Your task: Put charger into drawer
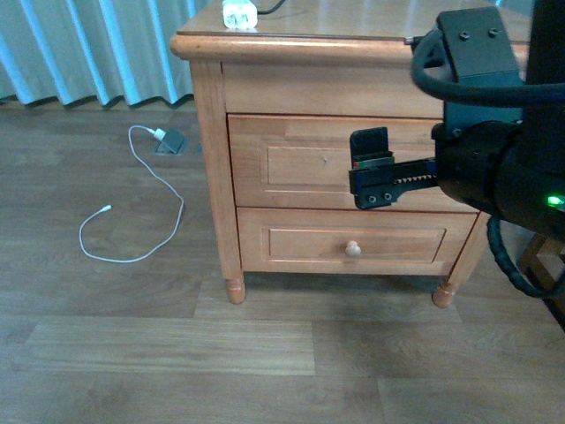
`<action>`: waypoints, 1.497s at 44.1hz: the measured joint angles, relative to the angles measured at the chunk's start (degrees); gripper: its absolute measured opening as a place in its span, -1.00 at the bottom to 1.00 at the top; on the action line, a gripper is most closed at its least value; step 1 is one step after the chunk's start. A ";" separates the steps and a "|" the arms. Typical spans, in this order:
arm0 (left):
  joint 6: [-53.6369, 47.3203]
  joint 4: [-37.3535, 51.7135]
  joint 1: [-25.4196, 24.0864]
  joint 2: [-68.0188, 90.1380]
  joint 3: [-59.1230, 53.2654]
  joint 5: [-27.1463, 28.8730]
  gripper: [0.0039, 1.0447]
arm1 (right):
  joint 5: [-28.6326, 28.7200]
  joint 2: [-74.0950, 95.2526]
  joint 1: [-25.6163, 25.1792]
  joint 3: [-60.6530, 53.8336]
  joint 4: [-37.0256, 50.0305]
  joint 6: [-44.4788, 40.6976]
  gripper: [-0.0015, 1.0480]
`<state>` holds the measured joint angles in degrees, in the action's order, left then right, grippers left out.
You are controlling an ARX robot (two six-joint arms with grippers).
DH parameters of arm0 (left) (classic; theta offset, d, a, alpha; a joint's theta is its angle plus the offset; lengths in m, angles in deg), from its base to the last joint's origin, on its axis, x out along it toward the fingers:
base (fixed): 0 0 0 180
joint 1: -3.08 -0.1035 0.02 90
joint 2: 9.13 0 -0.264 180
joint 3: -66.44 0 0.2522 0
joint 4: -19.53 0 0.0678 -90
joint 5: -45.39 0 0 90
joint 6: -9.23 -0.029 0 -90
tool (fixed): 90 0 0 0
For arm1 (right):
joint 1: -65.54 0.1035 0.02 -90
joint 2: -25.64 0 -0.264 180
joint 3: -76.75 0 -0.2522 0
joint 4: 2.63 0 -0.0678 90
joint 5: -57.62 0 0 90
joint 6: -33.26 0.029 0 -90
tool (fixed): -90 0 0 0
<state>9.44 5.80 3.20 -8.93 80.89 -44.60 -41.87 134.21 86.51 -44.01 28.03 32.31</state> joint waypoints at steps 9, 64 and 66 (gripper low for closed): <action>0.00 0.00 0.00 0.00 0.00 0.00 0.89 | -2.51 12.46 0.85 10.62 0.20 -0.09 0.84; 0.00 0.00 0.00 0.00 0.00 0.00 0.89 | -8.07 30.84 -0.28 32.41 -4.28 2.29 0.84; 0.00 0.00 0.00 0.00 0.00 0.00 0.89 | -8.24 30.97 -0.33 32.50 -4.28 2.27 0.84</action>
<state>9.44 5.80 3.20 -8.93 80.89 -44.60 -50.11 165.18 86.18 -11.51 23.75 34.58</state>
